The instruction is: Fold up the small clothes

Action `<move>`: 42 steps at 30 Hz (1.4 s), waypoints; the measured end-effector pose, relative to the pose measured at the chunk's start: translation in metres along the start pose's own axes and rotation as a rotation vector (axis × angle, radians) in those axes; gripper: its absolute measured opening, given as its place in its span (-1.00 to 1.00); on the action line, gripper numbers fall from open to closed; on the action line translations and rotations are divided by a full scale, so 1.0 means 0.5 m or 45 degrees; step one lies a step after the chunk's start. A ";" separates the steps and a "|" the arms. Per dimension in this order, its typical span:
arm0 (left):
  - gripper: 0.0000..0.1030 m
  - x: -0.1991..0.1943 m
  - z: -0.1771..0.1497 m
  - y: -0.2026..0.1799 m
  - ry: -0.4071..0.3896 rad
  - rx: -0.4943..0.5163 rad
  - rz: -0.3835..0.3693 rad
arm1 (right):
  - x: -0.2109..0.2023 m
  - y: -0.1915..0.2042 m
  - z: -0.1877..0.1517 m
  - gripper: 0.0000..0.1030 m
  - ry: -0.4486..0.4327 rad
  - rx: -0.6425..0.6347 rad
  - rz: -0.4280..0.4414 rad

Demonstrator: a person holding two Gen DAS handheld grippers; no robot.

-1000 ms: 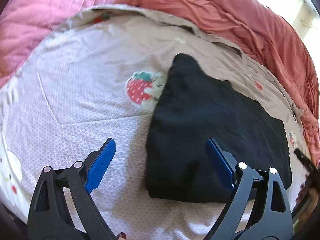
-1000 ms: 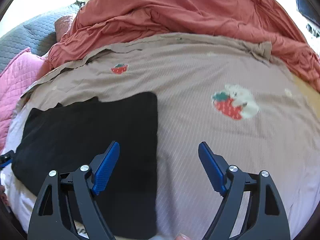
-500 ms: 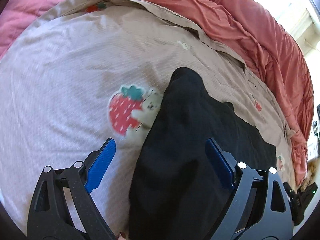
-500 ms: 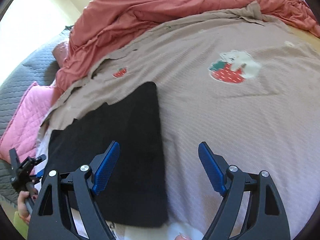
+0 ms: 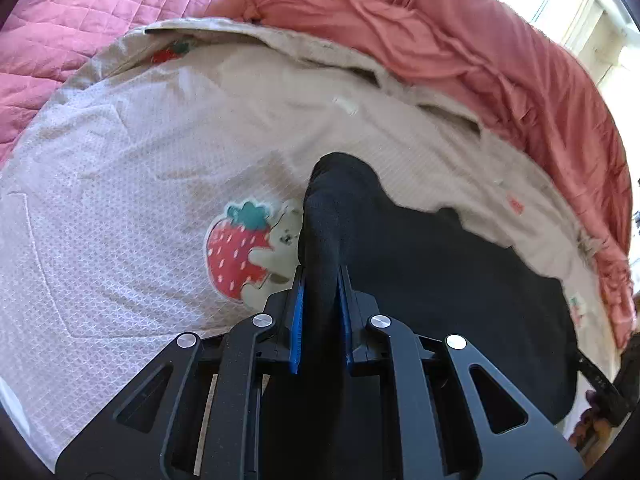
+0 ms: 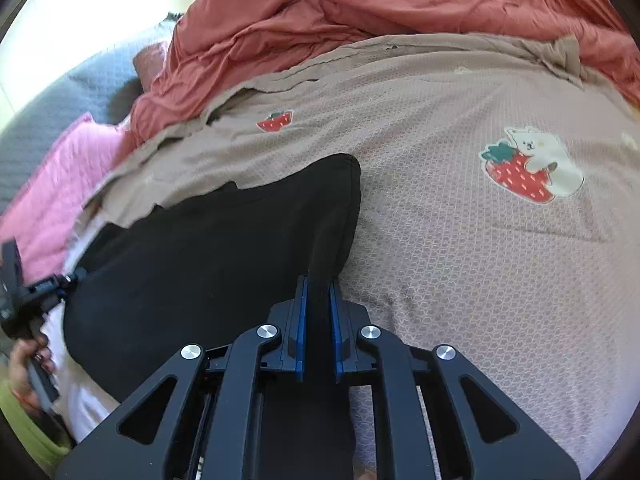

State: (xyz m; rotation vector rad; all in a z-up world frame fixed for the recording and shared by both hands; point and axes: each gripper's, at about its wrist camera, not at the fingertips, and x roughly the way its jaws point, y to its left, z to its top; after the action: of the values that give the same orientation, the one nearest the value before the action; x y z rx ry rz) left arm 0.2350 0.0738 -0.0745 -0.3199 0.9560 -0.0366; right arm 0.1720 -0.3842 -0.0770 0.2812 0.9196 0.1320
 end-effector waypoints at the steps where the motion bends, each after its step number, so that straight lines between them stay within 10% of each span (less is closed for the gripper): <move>1: -0.83 0.014 -0.002 0.003 0.026 -0.008 0.015 | 0.004 0.001 -0.002 -0.82 0.006 -0.006 -0.013; 16: -0.51 -0.069 -0.032 0.041 -0.017 -0.084 0.005 | -0.035 -0.034 -0.008 -0.52 -0.017 0.059 -0.130; 28: -0.09 -0.140 -0.117 -0.030 -0.013 0.151 0.102 | -0.125 0.060 -0.048 -0.34 -0.141 -0.106 -0.046; 42: 0.08 -0.080 -0.163 0.004 0.170 0.083 0.062 | -0.057 0.055 -0.118 -0.33 0.109 -0.032 -0.067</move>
State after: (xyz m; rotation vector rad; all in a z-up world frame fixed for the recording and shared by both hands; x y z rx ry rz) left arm 0.1458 0.0622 -0.0864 -0.2361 1.0921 -0.0453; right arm 0.1081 -0.3539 -0.0811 0.2292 1.0092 0.1073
